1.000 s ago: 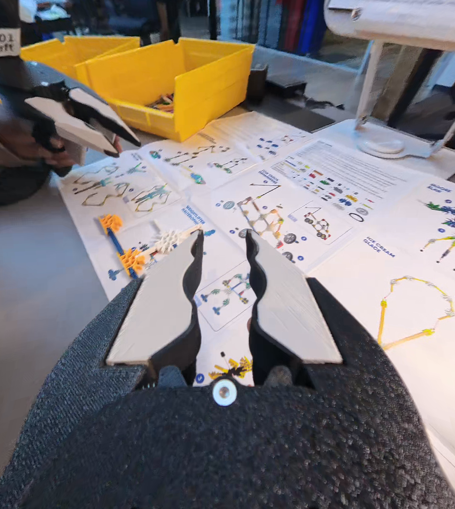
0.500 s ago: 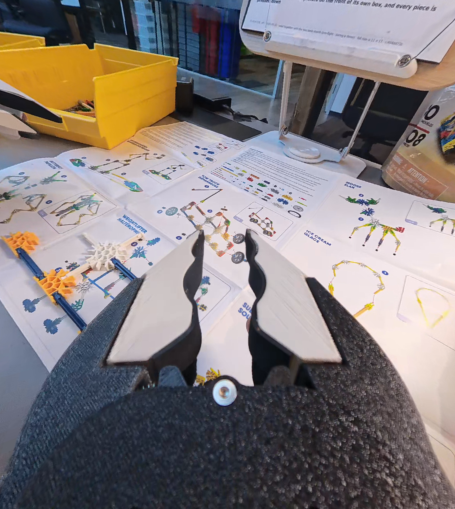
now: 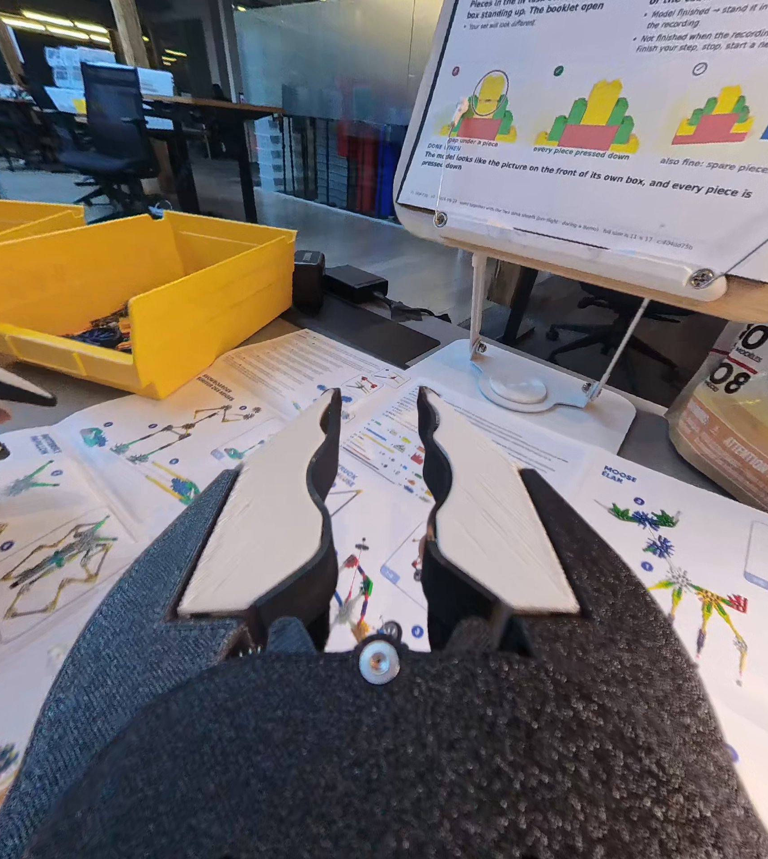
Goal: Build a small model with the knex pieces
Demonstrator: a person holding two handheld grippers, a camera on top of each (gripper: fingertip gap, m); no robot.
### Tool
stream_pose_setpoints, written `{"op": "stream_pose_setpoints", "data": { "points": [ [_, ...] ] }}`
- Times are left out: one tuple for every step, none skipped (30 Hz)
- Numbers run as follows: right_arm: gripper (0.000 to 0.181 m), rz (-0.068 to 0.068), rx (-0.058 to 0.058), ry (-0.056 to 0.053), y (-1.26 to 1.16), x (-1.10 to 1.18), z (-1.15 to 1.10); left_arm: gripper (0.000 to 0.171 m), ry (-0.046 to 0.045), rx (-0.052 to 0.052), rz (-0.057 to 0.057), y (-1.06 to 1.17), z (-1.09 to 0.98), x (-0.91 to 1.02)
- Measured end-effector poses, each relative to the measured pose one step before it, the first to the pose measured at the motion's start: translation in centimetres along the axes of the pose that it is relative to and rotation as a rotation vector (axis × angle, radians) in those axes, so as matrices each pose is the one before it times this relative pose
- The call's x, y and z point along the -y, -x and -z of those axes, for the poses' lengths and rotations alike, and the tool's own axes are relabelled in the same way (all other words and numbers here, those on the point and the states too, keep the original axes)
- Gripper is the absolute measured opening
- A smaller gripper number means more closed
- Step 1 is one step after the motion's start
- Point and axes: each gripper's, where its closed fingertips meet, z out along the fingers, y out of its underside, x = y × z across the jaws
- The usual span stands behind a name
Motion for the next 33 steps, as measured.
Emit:
{"op": "stream_pose_setpoints", "data": {
  "points": [
    [0.033, -0.0109, -0.006, 0.0043, -0.114, 0.044, -0.778, 0.034, -0.00663, 0.0099, 0.0077, 0.278, 0.039, 0.079],
    [0.035, -0.0021, -0.0123, 0.008, -0.153, -0.022, -0.613, 0.034, -0.00989, 0.0114, 0.0098, 0.314, 0.051, 0.124],
    [0.036, 0.0029, -0.0127, 0.0012, -0.103, 0.032, -0.407, 0.033, -0.013, 0.0138, 0.0089, 0.341, 0.066, 0.171],
    [0.036, 0.0034, -0.0102, 0.0046, -0.028, -0.079, -0.252, 0.032, -0.01542, 0.017, 0.0069, 0.371, 0.069, 0.216],
    [0.036, 0.0036, -0.0066, 0.0099, 0.056, -0.22, -0.133, 0.031, -0.01531, 0.0159, 0.006, 0.355, 0.06, 0.21],
    [0.037, 0.0062, -0.0017, 0.0049, 0.135, -0.236, -0.025, 0.031, -0.01267, 0.0158, 0.0063, 0.337, 0.035, 0.177],
    [0.038, 0.0095, -0.001, 0.0065, 0.104, -0.322, 0.07, 0.031, -0.01137, 0.0166, 0.0057, 0.337, 0.004, 0.171],
    [0.038, 0.0034, -0.0015, 0.0098, 0.009, -0.363, 0.116, 0.03, -0.01062, 0.0142, 0.0036, 0.271, -0.014, 0.15],
    [0.039, -0.0088, 0.004, 0.0054, 0.009, -0.286, 0.151, 0.03, -0.00766, 0.0098, 0.0019, 0.186, -0.039, 0.121],
    [0.039, -0.0125, 0.0091, 0.001, 0.017, -0.19, 0.168, 0.03, -0.00547, 0.0077, 0.0002, 0.115, -0.084, 0.105],
    [0.04, -0.0068, 0.0092, 0.0041, -0.047, -0.194, 0.137, 0.03, -0.0059, 0.0081, -0.0035, 0.091, -0.116, 0.11],
    [0.042, -0.0006, 0.0092, 0.0081, -0.087, -0.194, 0.144, 0.029, -0.00461, 0.0074, -0.007, 0.058, -0.184, 0.11],
    [0.042, -0.0007, 0.0098, 0.0023, -0.096, -0.084, 0.159, 0.029, 0.0008, 0.0052, -0.0082, 0.004, -0.249, 0.045],
    [0.042, -0.0025, 0.0081, -0.0006, -0.133, -0.013, 0.19, 0.029, 0.00486, 0.0047, -0.0091, 0.007, -0.303, -0.007],
    [0.043, -0.0016, 0.0056, 0.0011, -0.17, -0.006, 0.201, 0.029, 0.00353, 0.0012, -0.0096, -0.041, -0.33, 0.038],
    [0.043, -0.0019, 0.0037, 0.0003, -0.214, 0.055, 0.196, 0.029, -0.00192, -0.0026, -0.0061, -0.089, -0.312, 0.144],
    [0.043, -0.0015, 0.005, 0.0012, -0.186, 0.074, 0.206, 0.029, -0.00717, -0.0039, -0.0013, -0.09, -0.305, 0.265],
    [0.043, 0.0014, 0.0031, -0.0033, -0.208, 0.171, 0.219, 0.029, -0.00878, -0.0075, -0.0015, -0.115, -0.306, 0.312],
    [0.043, 0.0031, 0.001, -0.0056, -0.212, 0.207, 0.2, 0.028, -0.00701, -0.006, -0.0052, -0.039, -0.333, 0.257],
    [0.043, 0.0003, 0.0078, -0.0004, -0.103, 0.122, 0.185, 0.028, -0.00494, -0.0051, -0.0094, 0.024, -0.326, 0.205],
    [0.043, -0.0009, 0.0058, 0.001, -0.067, 0.07, 0.173, 0.028, -0.00441, -0.0088, -0.008, 0.026, -0.289, 0.121],
    [0.043, -0.0008, 0.0004, 0.0007, -0.097, 0.086, 0.175, 0.028, -0.00281, -0.011, -0.0012, 0.016, -0.194, -0.037],
    [0.043, 0.0021, 0.0049, 0.0073, 0.037, 0.067, 0.182, 0.028, 0.00144, -0.012, 0.0076, 0.002, -0.1, -0.237],
    [0.043, 0.006, 0.005, 0.008, 0.099, 0.152, 0.245, 0.028, 0.00163, -0.0116, 0.0161, -0.026, 0.006, -0.265],
    [0.043, 0.0073, 0.0059, 0.0095, 0.188, 0.179, 0.291, 0.029, -0.00425, -0.0116, 0.0167, -0.05, 0.146, -0.052],
    [0.043, 0.0054, 0.0103, 0.015, 0.318, 0.06, 0.352, 0.029, -0.00991, -0.0061, 0.0074, -0.02, 0.23, 0.164],
    [0.043, 0.0017, 0.012, 0.0242, 0.42, -0.235, 0.347, 0.029, -0.00461, -0.0004, 0.0049, -0.003, 0.216, 0.015],
    [0.042, -0.0019, 0.0088, 0.0301, 0.486, -0.555, 0.282, 0.029, -0.00113, -0.0007, 0.006, -0.036, 0.191, -0.013],
    [0.041, 0.003, 0.0077, 0.0379, 0.549, -0.867, 0.152, 0.029, -0.00026, 0.0027, 0.0027, -0.029, 0.119, 0.0],
    [0.04, 0.0102, 0.0009, 0.0464, 0.513, -1.06, 0.06, 0.029, 0.00082, 0.0027, -0.0007, -0.051, 0.056, -0.002],
    [0.039, 0.0146, -0.0078, 0.0382, 0.376, -0.936, 0.004, 0.029, 0.00312, 0.0003, -0.0031, -0.103, -0.046, 0.005],
    [0.037, 0.0123, -0.0056, 0.0152, 0.349, -0.579, -0.039, 0.03, 0.00491, 0.0, -0.007, -0.118, -0.12, 0.016],
    [0.034, 0.0036, -0.0007, -0.0011, 0.285, -0.307, -0.143, 0.03, 0.00326, 0.0018, -0.0099, -0.084, -0.198, 0.073]
  ]
}}
